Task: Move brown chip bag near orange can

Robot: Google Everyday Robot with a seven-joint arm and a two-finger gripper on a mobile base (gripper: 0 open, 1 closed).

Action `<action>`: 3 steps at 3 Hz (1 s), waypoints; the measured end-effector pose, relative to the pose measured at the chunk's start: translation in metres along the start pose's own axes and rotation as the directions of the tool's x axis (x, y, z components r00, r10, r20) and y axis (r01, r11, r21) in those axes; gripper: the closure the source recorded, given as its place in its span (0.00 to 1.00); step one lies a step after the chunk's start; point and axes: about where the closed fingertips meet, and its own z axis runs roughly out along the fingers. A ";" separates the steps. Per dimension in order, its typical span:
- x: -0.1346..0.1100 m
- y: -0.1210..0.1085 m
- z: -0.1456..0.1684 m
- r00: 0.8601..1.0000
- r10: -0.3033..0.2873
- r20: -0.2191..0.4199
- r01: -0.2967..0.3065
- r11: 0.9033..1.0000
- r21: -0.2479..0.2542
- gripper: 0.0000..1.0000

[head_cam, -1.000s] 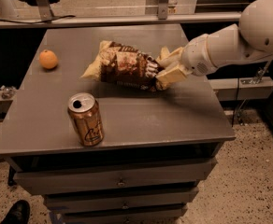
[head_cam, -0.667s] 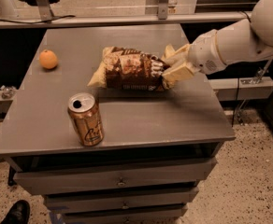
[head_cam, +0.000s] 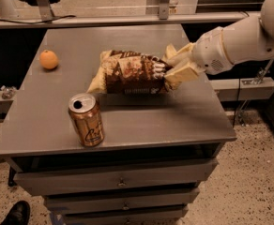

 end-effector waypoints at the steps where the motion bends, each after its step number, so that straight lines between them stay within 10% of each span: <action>1: 0.003 0.013 0.002 1.000 0.008 0.000 -0.008 1.000 -0.027 1.00; 3: 0.016 0.036 0.008 1.000 0.028 -0.010 -0.028 0.996 -0.082 0.82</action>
Offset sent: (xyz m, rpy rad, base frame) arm -0.0349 -0.0005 -0.0332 -0.0015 0.0905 0.0415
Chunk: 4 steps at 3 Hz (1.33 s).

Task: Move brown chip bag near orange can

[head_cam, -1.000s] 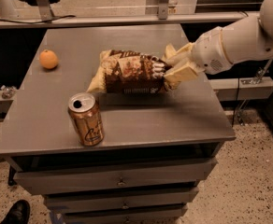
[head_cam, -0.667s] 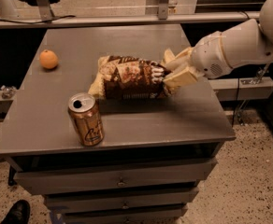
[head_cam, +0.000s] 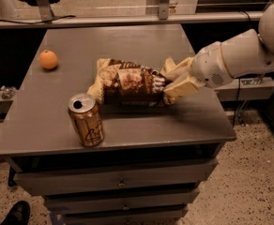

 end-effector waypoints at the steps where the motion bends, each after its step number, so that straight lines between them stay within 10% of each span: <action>1: 0.001 0.005 0.003 1.000 0.002 0.005 -0.002 1.000 -0.011 0.59; 4: 0.004 0.004 -0.004 1.000 -0.020 -0.011 0.020 1.000 -0.006 0.00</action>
Offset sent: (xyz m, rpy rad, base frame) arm -0.0064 -0.0041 -0.0048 -0.0036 0.0062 0.0104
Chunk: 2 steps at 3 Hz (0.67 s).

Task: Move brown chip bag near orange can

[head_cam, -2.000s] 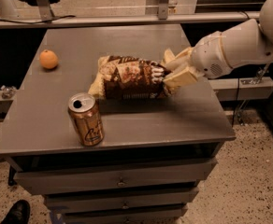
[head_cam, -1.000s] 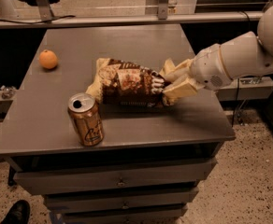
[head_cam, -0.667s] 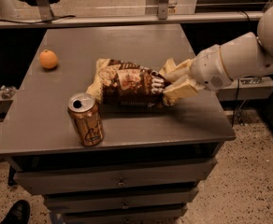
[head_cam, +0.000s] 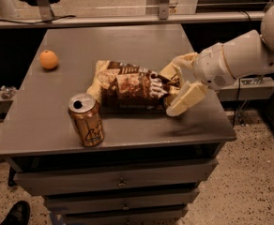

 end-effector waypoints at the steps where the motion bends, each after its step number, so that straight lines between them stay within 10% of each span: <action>1: 0.001 -0.013 -0.012 1.000 -0.007 0.006 0.007 0.999 0.039 0.00; 2: 0.014 -0.047 -0.041 0.998 0.009 0.054 -0.015 0.992 0.126 0.00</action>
Offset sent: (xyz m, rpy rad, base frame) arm 0.0670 -0.1045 0.0520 0.1345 -0.1690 -0.1902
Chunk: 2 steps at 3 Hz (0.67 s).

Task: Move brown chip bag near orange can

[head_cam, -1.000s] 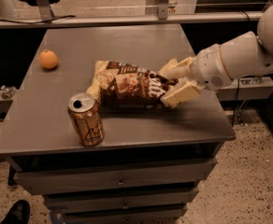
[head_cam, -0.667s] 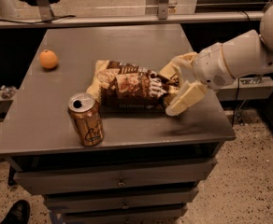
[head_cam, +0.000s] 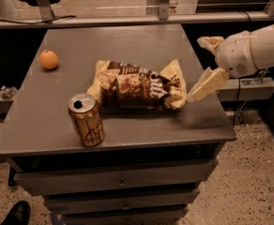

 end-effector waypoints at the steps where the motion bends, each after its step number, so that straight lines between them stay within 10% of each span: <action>1: 0.016 -0.044 -0.040 0.999 0.008 0.046 -0.012 0.995 0.095 0.00; 2: 0.006 -0.059 -0.053 0.998 -0.012 0.062 0.004 0.991 0.131 0.00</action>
Offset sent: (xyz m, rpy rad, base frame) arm 0.0221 -0.0473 0.0195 0.0433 -0.0601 -0.0605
